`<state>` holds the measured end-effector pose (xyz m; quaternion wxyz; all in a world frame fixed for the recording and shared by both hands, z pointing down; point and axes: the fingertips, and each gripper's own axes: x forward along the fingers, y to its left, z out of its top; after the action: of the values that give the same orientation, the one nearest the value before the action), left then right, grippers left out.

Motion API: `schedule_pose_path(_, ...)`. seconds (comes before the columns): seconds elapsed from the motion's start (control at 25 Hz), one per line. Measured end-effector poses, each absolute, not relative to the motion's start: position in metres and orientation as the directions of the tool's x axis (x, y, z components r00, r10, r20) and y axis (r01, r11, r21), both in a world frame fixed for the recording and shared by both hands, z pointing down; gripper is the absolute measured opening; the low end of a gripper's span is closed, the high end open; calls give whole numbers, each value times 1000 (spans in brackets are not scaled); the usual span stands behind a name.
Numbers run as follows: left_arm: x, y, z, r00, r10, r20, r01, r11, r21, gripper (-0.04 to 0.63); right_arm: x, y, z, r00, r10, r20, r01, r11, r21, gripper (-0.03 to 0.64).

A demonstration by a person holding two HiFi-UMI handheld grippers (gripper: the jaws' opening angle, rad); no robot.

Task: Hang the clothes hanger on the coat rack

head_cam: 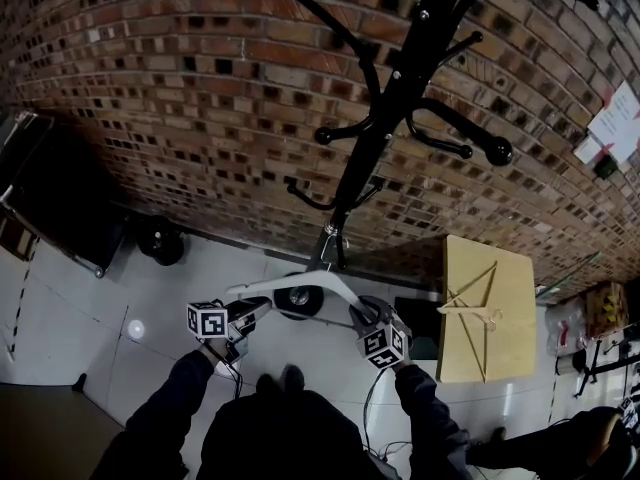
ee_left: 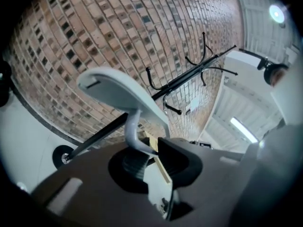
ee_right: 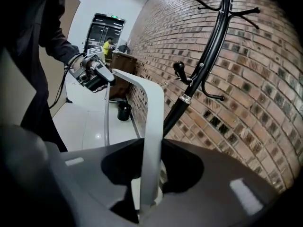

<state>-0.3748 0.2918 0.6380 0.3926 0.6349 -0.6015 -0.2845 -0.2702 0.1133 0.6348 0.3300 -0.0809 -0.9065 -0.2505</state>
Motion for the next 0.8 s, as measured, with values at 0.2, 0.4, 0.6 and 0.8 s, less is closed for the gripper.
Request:
schedule_pose_path(0.2,-391,270,667,105,-986,126,-514,55,856,51,-290,89,657,-789,-97,607,294,807,512,118)
schedule_pose_path(0.4,-403,249,693,119,-984,133,-480,60,875,38,-305,66,685,-779,-199,595,256,765,592,121)
schedule_pose_path(0.6,-428,244,722,20,-988,155,-356,137,924,35,-317,64,702,-741,-202,641,295,759,580,115)
schedule_pose_path(0.8,-436,241,733,-6,-983,186,-327,177,928,38,-322,63,705,-733,-201,649,310,752,582,114)
